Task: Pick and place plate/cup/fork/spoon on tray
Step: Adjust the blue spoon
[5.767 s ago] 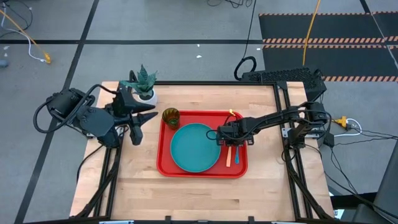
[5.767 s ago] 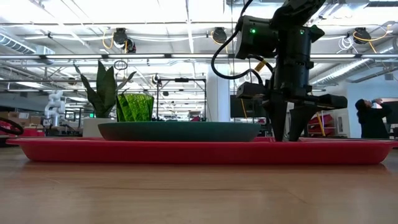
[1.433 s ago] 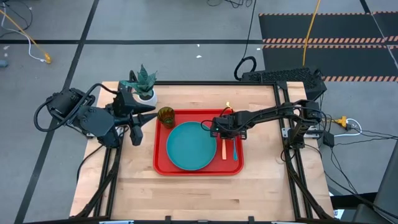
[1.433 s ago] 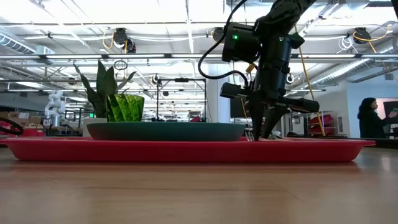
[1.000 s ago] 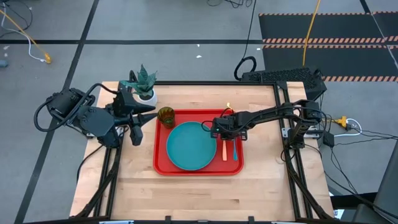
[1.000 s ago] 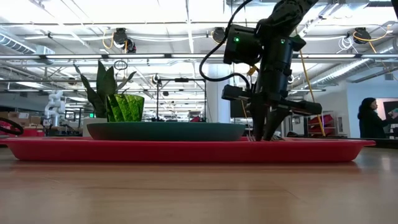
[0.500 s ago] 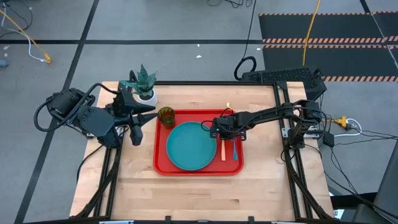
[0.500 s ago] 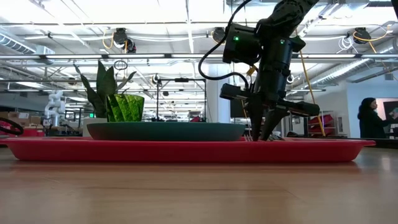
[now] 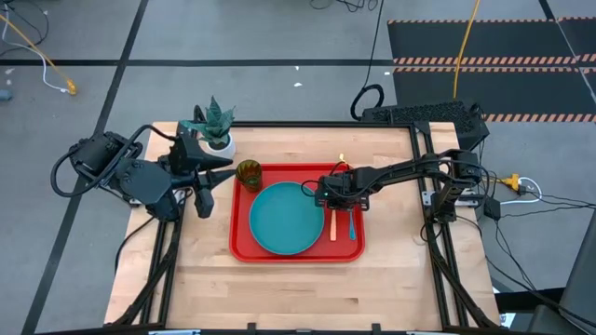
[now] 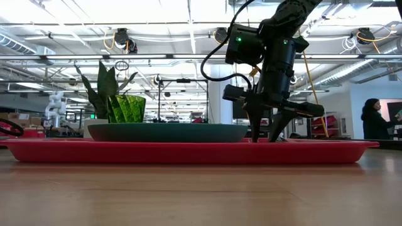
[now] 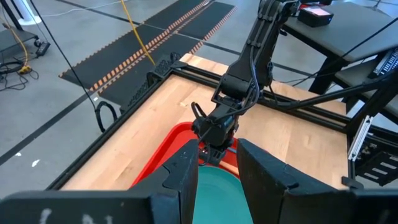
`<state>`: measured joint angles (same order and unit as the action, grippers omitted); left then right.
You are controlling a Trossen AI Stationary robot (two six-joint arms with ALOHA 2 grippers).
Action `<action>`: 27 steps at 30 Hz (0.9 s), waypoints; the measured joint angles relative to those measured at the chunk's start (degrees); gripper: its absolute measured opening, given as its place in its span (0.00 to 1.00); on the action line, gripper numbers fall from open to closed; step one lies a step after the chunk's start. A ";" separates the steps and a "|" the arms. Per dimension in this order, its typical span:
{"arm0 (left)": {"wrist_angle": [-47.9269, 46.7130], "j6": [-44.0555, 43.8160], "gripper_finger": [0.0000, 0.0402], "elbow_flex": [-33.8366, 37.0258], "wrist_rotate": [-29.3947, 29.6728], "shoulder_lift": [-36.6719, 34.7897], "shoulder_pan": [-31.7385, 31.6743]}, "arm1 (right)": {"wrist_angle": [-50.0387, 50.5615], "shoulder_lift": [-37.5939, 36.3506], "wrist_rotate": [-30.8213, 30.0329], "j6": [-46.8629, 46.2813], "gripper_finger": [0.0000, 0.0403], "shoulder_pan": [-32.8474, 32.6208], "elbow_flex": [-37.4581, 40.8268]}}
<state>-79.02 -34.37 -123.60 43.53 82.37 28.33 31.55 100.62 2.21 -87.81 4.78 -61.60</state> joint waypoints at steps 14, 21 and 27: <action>-0.04 1.05 0.28 -0.02 -0.11 0.00 -0.01 | 4.32 -1.97 0.66 2.87 0.31 -0.13 -0.55; -0.18 1.31 0.28 0.01 -0.13 0.00 0.01 | 10.73 -4.56 -0.91 4.18 0.31 -0.15 -0.63; -0.22 1.46 0.28 0.01 -0.13 0.00 0.01 | 13.26 -4.50 -2.16 4.56 0.31 -0.17 -0.61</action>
<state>-79.24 -32.91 -123.59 43.40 82.37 28.33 44.81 96.12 0.05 -83.25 4.60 -62.22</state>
